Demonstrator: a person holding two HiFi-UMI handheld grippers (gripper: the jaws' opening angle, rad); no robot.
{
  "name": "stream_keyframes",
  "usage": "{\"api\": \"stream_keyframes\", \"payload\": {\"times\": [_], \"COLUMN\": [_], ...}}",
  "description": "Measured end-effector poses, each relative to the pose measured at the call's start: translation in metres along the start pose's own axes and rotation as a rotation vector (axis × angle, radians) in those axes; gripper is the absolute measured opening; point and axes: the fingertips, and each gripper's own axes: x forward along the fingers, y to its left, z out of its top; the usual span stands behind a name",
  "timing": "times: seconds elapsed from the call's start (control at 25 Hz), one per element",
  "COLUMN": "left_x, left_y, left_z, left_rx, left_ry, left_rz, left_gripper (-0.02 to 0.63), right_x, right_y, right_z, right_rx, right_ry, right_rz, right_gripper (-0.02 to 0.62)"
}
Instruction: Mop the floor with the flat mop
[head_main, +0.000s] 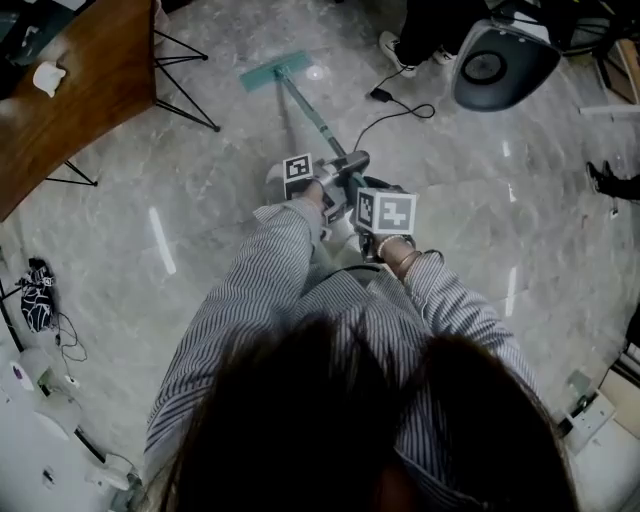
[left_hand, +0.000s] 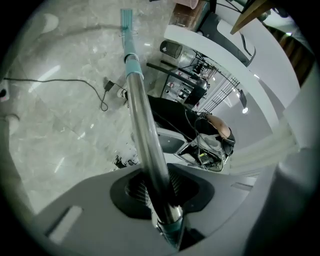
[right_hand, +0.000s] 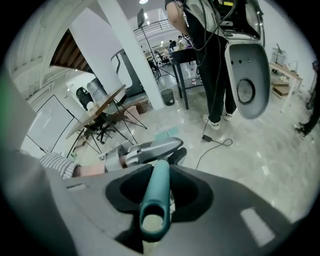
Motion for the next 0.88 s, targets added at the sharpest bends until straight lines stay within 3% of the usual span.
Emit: {"api": "stream_keyframes", "payload": {"times": [0.28, 0.44, 0.88], "left_x": [-0.013, -0.018, -0.026], "left_y": [0.065, 0.09, 0.112], "left_z": [-0.128, -0.174, -0.203], "left_rx": [-0.001, 0.016, 0.059], "left_ry": [0.041, 0.104, 0.135], "left_rz": [0.025, 0.065, 0.104], "left_gripper": [0.086, 0.094, 0.114], "right_x": [-0.08, -0.108, -0.124], "right_y": [-0.035, -0.049, -0.056], "right_z": [-0.109, -0.147, -0.178], "right_rx": [-0.145, -0.145, -0.108], "right_ry": [0.081, 0.103, 0.094], "right_rz": [0.022, 0.025, 0.041], "right_gripper": [0.114, 0.115, 0.114]}}
